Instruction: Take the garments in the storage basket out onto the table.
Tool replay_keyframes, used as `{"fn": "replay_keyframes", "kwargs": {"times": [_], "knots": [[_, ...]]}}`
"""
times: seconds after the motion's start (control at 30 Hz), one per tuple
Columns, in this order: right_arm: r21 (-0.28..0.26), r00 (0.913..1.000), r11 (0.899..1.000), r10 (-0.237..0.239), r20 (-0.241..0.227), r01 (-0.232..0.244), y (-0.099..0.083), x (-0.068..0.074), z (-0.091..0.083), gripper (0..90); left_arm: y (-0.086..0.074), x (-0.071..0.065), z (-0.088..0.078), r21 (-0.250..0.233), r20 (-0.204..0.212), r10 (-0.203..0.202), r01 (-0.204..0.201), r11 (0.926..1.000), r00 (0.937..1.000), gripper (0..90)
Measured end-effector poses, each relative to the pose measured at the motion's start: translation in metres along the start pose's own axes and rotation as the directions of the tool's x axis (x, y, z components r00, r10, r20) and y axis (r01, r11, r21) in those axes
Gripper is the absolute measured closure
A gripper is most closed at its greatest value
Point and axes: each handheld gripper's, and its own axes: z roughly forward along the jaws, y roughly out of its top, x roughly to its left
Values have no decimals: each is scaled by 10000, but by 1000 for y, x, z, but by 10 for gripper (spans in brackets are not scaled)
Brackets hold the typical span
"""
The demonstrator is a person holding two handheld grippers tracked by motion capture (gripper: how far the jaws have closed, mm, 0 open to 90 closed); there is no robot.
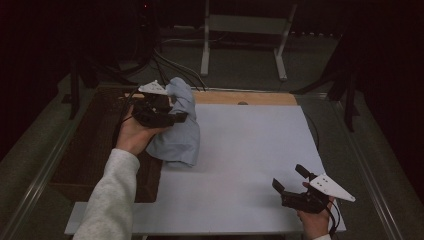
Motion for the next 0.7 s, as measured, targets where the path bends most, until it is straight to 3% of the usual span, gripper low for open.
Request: {"fn": "replay_keyframes", "kwargs": {"times": [0.7], "knots": [[-19,10000,10000,12,12,-12,0,-1,-1,19,1,-7,14,-116,302,70,-67,9999,9995,662]]}}
